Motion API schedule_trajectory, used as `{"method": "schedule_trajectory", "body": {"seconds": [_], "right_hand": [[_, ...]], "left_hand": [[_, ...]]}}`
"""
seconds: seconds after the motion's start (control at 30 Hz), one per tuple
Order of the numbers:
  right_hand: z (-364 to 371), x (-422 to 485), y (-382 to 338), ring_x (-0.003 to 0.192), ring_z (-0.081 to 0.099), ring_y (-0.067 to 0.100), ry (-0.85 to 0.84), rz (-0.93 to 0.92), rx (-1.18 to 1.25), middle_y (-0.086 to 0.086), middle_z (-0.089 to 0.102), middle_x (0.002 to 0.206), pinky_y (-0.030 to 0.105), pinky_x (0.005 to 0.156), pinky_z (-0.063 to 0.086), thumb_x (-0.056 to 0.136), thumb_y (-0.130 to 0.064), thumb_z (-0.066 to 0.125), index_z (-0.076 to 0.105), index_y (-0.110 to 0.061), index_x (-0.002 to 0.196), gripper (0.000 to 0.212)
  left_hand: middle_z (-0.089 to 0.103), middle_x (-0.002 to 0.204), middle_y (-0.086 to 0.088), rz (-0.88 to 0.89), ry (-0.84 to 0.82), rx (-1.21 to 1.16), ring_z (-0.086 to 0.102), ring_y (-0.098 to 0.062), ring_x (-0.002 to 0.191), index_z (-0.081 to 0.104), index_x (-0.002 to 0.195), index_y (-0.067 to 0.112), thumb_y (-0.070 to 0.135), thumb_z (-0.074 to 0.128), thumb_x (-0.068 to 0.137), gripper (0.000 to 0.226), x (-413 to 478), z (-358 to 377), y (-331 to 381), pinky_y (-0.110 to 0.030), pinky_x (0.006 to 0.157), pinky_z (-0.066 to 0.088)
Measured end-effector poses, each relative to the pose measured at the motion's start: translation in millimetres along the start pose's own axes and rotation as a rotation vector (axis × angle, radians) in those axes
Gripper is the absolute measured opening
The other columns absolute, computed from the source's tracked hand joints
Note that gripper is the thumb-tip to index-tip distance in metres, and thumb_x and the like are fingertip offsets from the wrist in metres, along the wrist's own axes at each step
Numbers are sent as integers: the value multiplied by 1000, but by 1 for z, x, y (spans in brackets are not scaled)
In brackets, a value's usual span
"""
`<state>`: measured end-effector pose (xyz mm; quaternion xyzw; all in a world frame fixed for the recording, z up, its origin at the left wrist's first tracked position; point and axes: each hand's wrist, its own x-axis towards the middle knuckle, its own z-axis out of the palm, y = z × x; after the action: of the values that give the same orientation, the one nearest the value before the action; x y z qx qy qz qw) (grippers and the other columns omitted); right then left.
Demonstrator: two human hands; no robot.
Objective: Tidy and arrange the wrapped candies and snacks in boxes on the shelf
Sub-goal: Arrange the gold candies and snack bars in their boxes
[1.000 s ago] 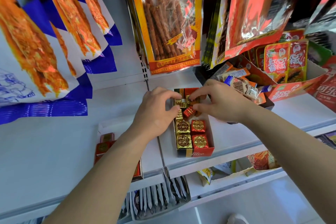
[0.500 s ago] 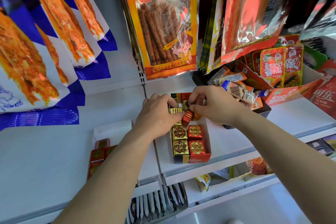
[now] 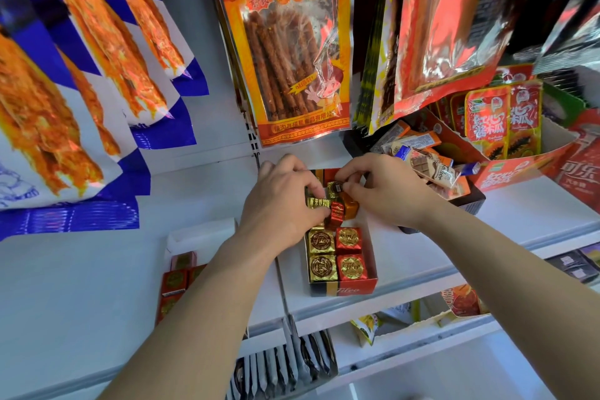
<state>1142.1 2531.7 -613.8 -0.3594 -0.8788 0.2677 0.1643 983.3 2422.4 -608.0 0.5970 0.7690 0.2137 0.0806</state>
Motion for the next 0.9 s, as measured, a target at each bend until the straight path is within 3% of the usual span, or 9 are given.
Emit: {"method": "schedule_trajectory", "body": {"seconds": [0.23,0.37,0.5,0.67,0.73,0.8,0.87,0.9], "right_hand": [[0,0,5,75,55,-12,-2,-10,26,-10,68,94,1,59,37,94,-23,62,73,-27,105,15],[0,0,7,76,57,-8,0,-18,42,-9,69,95,3,60,38,94,-25,62,73,-26,104,15],[-1,-1,7,74,55,-13,-8,-24,81,-8,69,94,3,59,38,95,-24,62,73,-25,105,15],[-2,1,2,66,54,-17,-10,-29,109,-11,67,98,4,54,38,96,-23,60,73,-29,106,17],[-2,4,-1,64,55,-17,-24,-35,116,-13,68,100,4,52,38,97,-22,60,72,-31,106,17],[1,9,-8,67,57,-16,-25,-51,96,-15,70,97,3,55,39,96,-23,62,74,-29,107,17],[4,15,-16,78,61,-10,-44,-69,19,-15,72,98,7,65,45,95,-25,63,74,-29,111,20],[6,18,-20,86,64,-4,-62,-76,-56,-14,73,103,16,73,51,95,-28,61,72,-31,116,23]], "left_hand": [[64,99,17,-54,-99,-133,59,-7,87,59,93,38,41,78,79,24,-1,1,-4,-34,71,54],[64,101,18,-74,-139,-216,60,-6,94,64,109,38,34,78,78,34,0,4,-5,-32,77,53],[65,109,13,-72,-109,-195,59,-10,98,71,110,35,37,73,84,26,0,7,-8,-30,77,50],[67,97,16,-76,100,-347,57,2,83,72,109,28,36,62,94,20,-2,-2,-11,-13,64,38],[66,94,18,-134,208,-444,60,0,87,71,109,25,34,60,96,20,-4,-8,-18,-17,70,48],[67,95,15,-209,259,-534,67,-10,88,70,106,25,33,59,96,16,-8,-12,-27,-31,73,58],[68,100,6,-279,255,-632,72,-15,83,67,105,25,31,59,97,12,-12,-12,-35,-28,68,61],[68,103,1,-307,241,-678,74,-15,77,66,105,24,29,58,98,12,-14,-11,-37,-25,64,60]]}}
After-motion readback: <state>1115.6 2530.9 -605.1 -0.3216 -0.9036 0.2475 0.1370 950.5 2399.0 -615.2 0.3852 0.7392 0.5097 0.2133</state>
